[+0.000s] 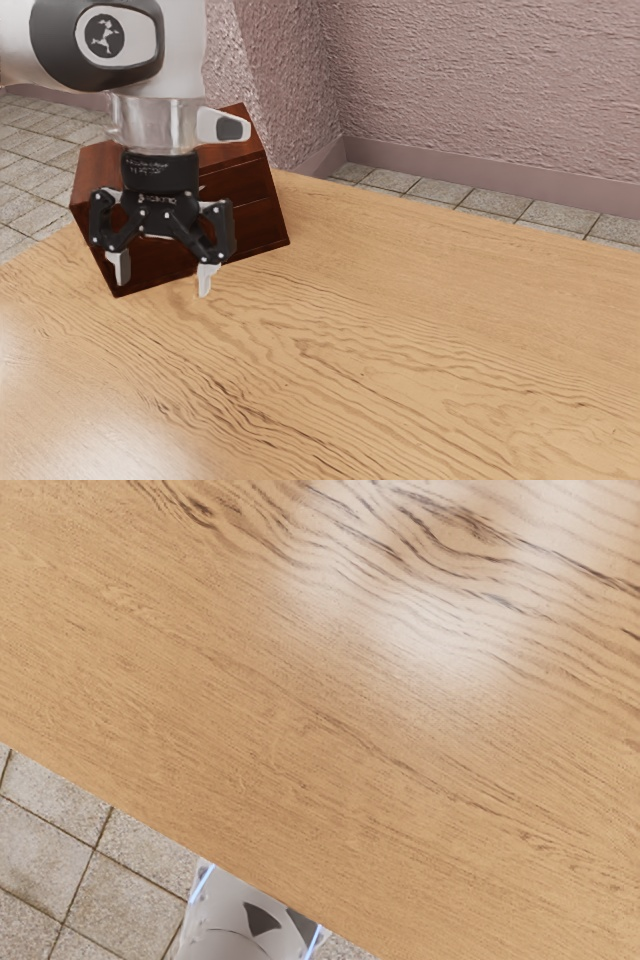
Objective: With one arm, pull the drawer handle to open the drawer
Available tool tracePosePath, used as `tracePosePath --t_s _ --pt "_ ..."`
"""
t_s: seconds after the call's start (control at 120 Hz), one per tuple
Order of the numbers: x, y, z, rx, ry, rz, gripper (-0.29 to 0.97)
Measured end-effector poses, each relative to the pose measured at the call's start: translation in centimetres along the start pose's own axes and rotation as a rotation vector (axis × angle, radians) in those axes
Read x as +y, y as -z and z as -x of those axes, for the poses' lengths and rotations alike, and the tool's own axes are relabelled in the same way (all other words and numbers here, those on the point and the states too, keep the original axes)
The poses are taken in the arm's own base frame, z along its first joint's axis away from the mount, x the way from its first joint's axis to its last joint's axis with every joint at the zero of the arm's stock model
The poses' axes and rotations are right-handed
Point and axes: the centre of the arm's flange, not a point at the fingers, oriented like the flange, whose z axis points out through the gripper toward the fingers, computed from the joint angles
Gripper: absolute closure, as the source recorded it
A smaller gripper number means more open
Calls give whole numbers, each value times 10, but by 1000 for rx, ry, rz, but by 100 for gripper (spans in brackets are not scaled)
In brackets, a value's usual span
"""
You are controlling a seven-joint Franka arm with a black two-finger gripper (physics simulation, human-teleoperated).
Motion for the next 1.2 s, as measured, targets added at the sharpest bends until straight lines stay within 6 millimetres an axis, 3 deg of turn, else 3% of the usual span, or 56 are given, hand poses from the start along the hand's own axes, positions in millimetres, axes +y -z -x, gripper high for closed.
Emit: tracePosePath --t_s 0.125,0.333,0.383,0.433,0.458,0.5,0.558,0.658,0.808,0.95,1.2 --pt "6 15 -24 163 188 105 0" --pt "8 23 -58 249 456 221 0" --pt "-18 7 -34 252 519 270 0" --pt "-110 -32 -29 236 759 342 0" --pt "-138 -42 -27 243 851 372 0" --pt "-163 -51 -28 260 961 412 0" --pt "-179 -57 -45 279 1061 456 0" --pt "-187 -57 -87 318 1169 530 0" --pt "-187 -47 -119 382 1288 643 0" --pt "-186 -40 -133 412 1380 726 0" --pt "-184 -43 -137 406 1509 811 0"
